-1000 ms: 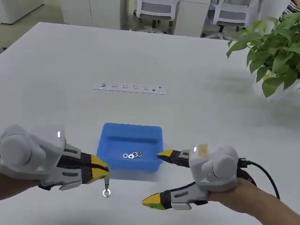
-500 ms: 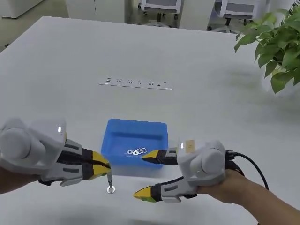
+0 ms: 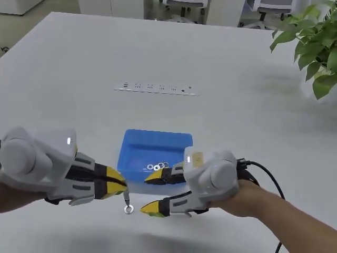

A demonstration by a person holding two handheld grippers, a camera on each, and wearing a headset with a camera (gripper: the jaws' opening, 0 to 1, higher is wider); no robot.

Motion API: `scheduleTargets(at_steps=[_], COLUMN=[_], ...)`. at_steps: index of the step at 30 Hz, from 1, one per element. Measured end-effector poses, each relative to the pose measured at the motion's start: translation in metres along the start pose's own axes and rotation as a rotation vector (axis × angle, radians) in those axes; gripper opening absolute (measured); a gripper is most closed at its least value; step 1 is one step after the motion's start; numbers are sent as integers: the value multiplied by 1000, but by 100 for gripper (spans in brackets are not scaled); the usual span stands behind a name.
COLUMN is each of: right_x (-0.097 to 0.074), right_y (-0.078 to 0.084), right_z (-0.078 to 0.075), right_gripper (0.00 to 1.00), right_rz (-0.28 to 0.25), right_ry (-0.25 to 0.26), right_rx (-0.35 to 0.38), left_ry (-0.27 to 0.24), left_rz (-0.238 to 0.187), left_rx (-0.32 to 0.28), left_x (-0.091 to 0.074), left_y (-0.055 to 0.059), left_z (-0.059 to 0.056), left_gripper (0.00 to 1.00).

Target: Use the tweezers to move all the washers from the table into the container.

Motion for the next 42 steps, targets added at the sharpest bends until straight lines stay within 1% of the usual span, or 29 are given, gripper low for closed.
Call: scheduleTargets(at_steps=[4,15,20,24,26,28,42], right_x=[6,21,26,29,30,30,31], right_y=[-4,-9,-13,-13,-14,-15,-14], right_z=[0,3,4,5,4,4,5], right_gripper=[30,22,17,14,13,10,9], right_rz=[0,4,2,5,5,1,7], right_ry=[-18,-63,-73,-77,-70,-68,-71], right_rx=[-26,-56,-69,-79,-89,-83,-91], left_ry=[4,6,8,12,13,14,16], left_rz=[3,15,15,17,18,19,20], left_rx=[2,8,8,10,11,13,16], left_x=[0,-1,-1,0,0,0,-1], left_y=[-1,0,0,0,0,0,1], left_z=[0,0,-1,-2,-2,-2,-2], left_gripper=[5,5,5,5,5,5,6])
Point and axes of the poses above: the centre of the closed fingertips' face, and the gripper's own axes: x roughly forward along the fingers, z roughly to its left, y roughly out of its underside, the point moved 2 cm from there along -x, roughly backward along the fingers
